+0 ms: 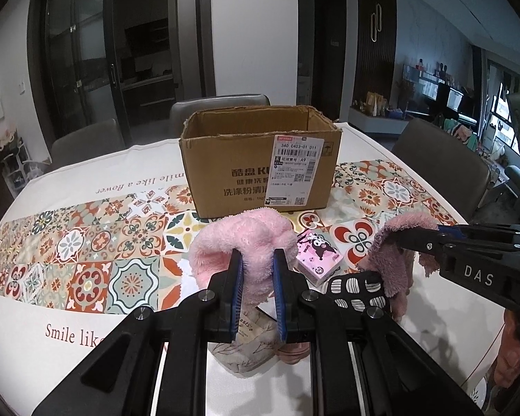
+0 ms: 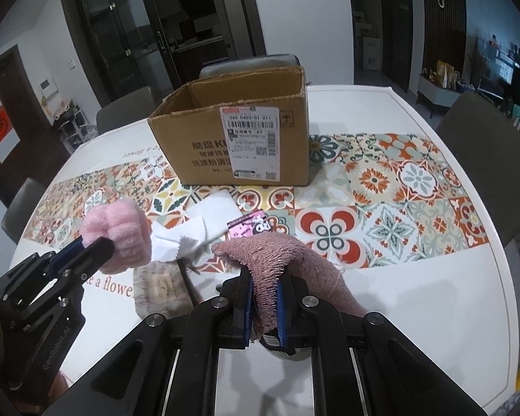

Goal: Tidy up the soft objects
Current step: 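Grasp the pink fluffy slipper with the left tool while the right tool grasps the pink towel, then carry both items over the cardboard box and open both tools to drop them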

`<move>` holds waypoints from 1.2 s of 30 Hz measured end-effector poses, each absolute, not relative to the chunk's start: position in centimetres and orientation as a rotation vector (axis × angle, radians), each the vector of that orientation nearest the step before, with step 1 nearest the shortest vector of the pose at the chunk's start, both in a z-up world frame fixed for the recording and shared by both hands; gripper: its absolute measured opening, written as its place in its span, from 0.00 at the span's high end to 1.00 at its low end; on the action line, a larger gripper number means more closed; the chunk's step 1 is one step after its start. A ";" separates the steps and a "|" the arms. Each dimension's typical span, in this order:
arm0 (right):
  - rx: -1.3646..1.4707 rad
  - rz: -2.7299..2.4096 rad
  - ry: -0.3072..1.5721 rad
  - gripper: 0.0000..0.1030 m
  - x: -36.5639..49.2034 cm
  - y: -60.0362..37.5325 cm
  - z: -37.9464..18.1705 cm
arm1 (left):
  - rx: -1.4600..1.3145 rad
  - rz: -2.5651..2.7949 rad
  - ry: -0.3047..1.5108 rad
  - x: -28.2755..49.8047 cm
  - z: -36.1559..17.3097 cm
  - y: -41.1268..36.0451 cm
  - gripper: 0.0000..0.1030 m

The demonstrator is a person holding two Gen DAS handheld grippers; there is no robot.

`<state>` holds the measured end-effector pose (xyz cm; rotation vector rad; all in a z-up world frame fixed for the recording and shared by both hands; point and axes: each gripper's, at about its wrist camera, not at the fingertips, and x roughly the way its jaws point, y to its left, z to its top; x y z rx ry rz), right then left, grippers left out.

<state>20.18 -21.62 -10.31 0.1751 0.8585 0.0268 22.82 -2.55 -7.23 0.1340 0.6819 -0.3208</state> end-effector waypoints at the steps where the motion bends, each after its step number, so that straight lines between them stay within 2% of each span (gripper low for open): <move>1: 0.173 0.027 0.855 0.88 20.2 -21.6 -10.2 | 0.133 -0.320 0.678 22.8 -7.1 -2.5 0.83; 36: 0.108 0.148 0.543 0.88 23.7 -19.8 0.6 | 0.155 -0.316 0.402 26.8 2.8 -2.1 0.83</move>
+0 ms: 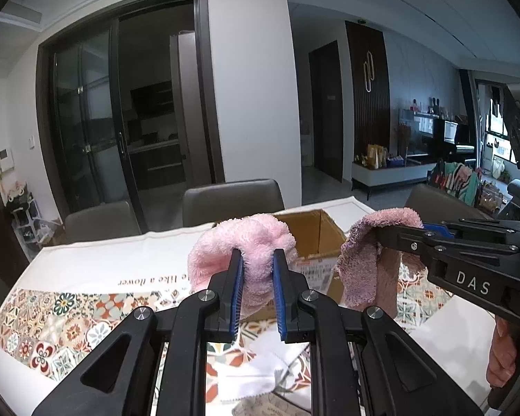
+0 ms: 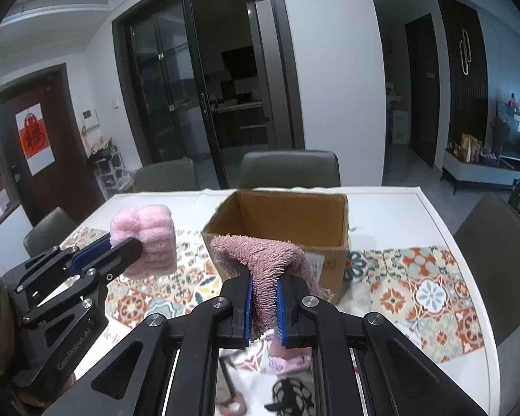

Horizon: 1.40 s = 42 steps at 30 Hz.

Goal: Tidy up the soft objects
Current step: 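Carry both items over the cardboard box and open both tools to drop them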

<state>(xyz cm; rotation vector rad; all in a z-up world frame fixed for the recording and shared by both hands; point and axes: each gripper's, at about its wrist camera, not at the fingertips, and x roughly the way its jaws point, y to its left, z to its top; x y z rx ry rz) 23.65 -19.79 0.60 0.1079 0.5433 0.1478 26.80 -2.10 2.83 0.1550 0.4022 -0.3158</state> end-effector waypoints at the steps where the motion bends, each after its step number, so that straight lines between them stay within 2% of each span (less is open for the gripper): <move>1: 0.109 0.149 0.536 0.88 23.8 -19.8 0.8 | 0.157 -0.314 0.396 27.0 3.0 -2.2 0.83; 19: 0.102 0.165 0.469 0.88 29.6 -20.5 4.3 | 0.160 -0.308 0.346 32.3 5.0 -3.5 0.83; 28: 0.097 0.170 0.471 0.88 33.7 -20.8 4.9 | 0.130 -0.326 0.410 37.3 4.5 -4.1 0.83; 42: 0.106 0.169 0.569 0.88 41.5 -22.1 2.2 | 0.139 -0.352 0.548 44.2 1.4 -6.1 0.83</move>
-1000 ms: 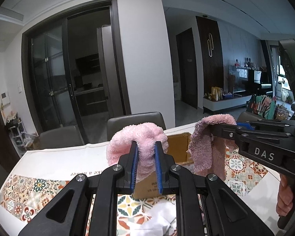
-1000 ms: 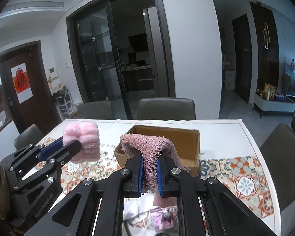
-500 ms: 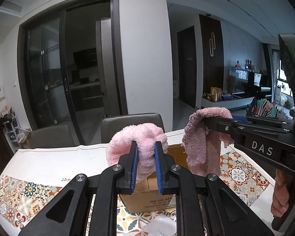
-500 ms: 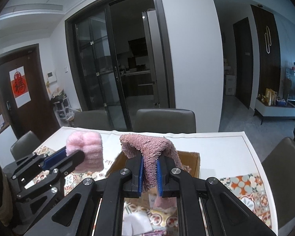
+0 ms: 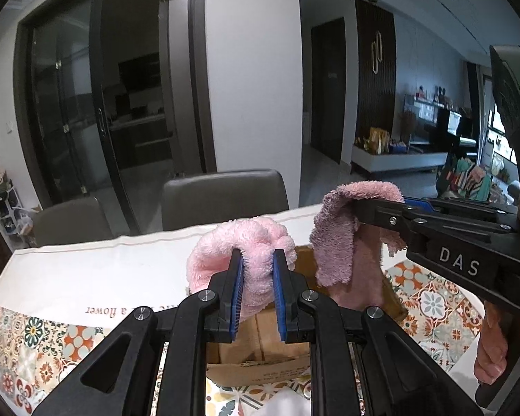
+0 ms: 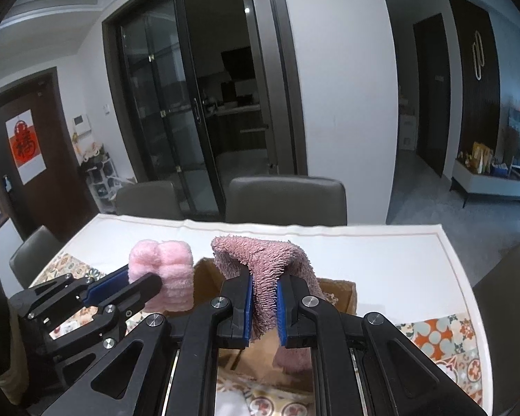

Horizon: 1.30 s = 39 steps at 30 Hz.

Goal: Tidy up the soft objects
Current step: 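Carry both items over the cardboard box and open both tools to drop them, then withdraw both tools from the box back toward the remaining items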

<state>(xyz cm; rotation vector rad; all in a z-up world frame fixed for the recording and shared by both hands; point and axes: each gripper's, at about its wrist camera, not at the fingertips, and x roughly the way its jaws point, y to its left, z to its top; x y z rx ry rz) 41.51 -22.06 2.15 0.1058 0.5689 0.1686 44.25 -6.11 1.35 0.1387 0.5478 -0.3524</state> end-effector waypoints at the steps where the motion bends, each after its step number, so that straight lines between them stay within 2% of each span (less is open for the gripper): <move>1: 0.109 0.168 0.580 0.88 41.9 -22.0 1.9 | 0.142 -0.356 0.562 44.5 1.0 -6.2 0.83; 8: 0.118 0.155 0.697 0.88 44.4 -22.6 -1.8 | 0.146 -0.375 0.670 46.3 -1.8 -7.1 0.80; 10: 0.115 0.159 0.735 0.88 44.8 -22.6 -2.8 | 0.152 -0.373 0.694 46.8 -2.4 -7.3 0.75; 12: 0.110 0.159 0.775 0.87 45.1 -22.7 -3.8 | 0.153 -0.371 0.712 47.1 -2.9 -7.3 0.58; 15: 0.109 0.161 0.837 0.82 45.6 -22.8 -5.1 | 0.159 -0.364 0.722 47.1 -3.2 -7.3 0.53; 16: 0.104 0.164 0.865 0.76 45.8 -22.8 -5.5 | 0.163 -0.357 0.726 47.1 -3.2 -7.2 0.52; 18: 0.098 0.166 0.894 0.70 45.9 -22.8 -6.2 | 0.163 -0.345 0.729 46.9 -3.2 -7.1 0.52; 21: 0.082 0.170 0.920 0.67 46.1 -22.5 -6.7 | 0.161 -0.320 0.730 46.8 -3.3 -6.4 0.49; 22: 0.079 0.172 0.929 0.61 46.2 -22.1 -6.6 | 0.160 -0.313 0.733 46.7 -3.3 -6.2 0.49; 23: 0.079 0.176 0.941 0.60 46.3 -22.0 -6.7 | 0.160 -0.306 0.739 46.8 -3.4 -5.8 0.49; 39: -0.007 0.158 0.906 0.60 43.3 -19.8 -4.9 | 0.136 -0.220 0.702 43.1 -1.5 -3.5 0.47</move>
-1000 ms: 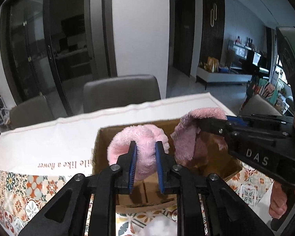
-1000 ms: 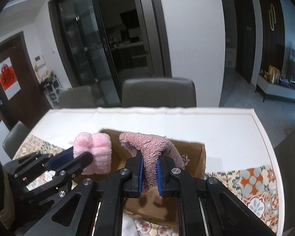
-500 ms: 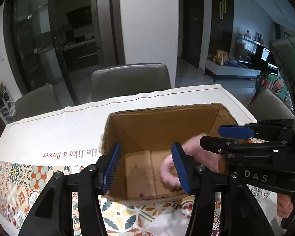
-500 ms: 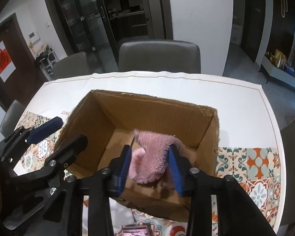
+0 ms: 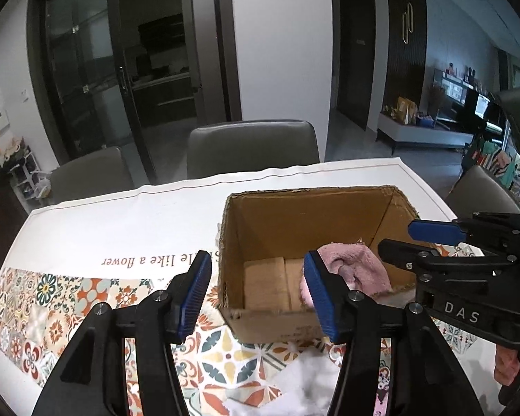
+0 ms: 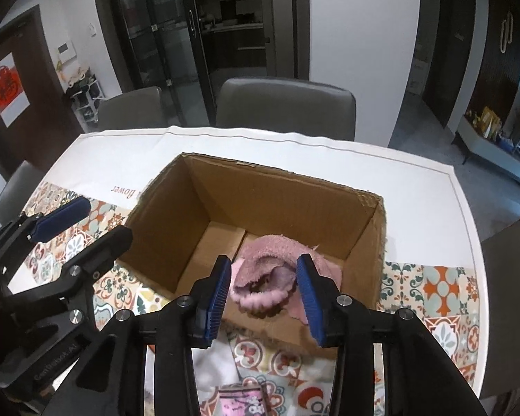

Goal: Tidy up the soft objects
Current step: 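Withdraw both tools from the box back toward the remaining items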

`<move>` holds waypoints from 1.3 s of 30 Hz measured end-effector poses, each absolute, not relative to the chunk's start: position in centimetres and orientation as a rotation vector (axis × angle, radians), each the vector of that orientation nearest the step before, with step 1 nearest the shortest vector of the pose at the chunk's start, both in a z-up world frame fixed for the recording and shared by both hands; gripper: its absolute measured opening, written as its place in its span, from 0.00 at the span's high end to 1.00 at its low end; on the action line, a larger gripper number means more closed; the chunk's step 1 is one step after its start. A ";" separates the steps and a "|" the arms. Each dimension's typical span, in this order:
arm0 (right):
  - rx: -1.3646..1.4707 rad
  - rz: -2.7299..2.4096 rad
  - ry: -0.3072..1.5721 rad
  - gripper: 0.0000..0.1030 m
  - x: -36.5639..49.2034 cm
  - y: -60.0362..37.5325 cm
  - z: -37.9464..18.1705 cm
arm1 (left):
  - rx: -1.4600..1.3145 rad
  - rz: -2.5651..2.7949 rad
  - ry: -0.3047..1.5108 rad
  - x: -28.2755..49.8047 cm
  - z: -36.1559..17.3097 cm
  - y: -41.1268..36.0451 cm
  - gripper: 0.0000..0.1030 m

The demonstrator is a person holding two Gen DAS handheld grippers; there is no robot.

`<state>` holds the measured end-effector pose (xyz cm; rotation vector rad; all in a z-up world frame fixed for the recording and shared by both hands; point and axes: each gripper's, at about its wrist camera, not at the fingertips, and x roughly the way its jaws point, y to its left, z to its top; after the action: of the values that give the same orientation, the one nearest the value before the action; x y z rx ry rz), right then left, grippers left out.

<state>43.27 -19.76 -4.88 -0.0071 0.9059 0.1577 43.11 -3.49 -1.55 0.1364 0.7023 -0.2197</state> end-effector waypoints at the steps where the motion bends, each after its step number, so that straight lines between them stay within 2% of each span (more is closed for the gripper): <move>1: -0.008 0.152 0.896 0.60 42.8 -19.7 -4.6 | 0.134 -0.210 0.697 42.7 -1.4 -3.3 0.46; 3: -0.010 0.145 0.881 0.60 41.8 -19.7 -4.2 | 0.126 -0.197 0.693 41.6 -1.0 -3.1 0.41; 9: -0.002 0.137 0.839 0.60 38.2 -19.5 -2.9 | 0.097 -0.199 0.694 38.8 -0.5 -2.4 0.37; 23: 0.051 0.111 0.787 0.60 31.0 -19.7 -2.1 | 0.085 -0.158 0.658 31.7 -0.4 -1.4 0.37; 39: 0.071 0.075 0.763 0.60 23.5 -20.1 -4.1 | 0.030 -0.112 0.664 24.1 -3.5 -0.5 0.37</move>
<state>23.48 -20.13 -4.11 0.0713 0.7628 0.0754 24.08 -0.47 -3.51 0.0298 0.6635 -0.1121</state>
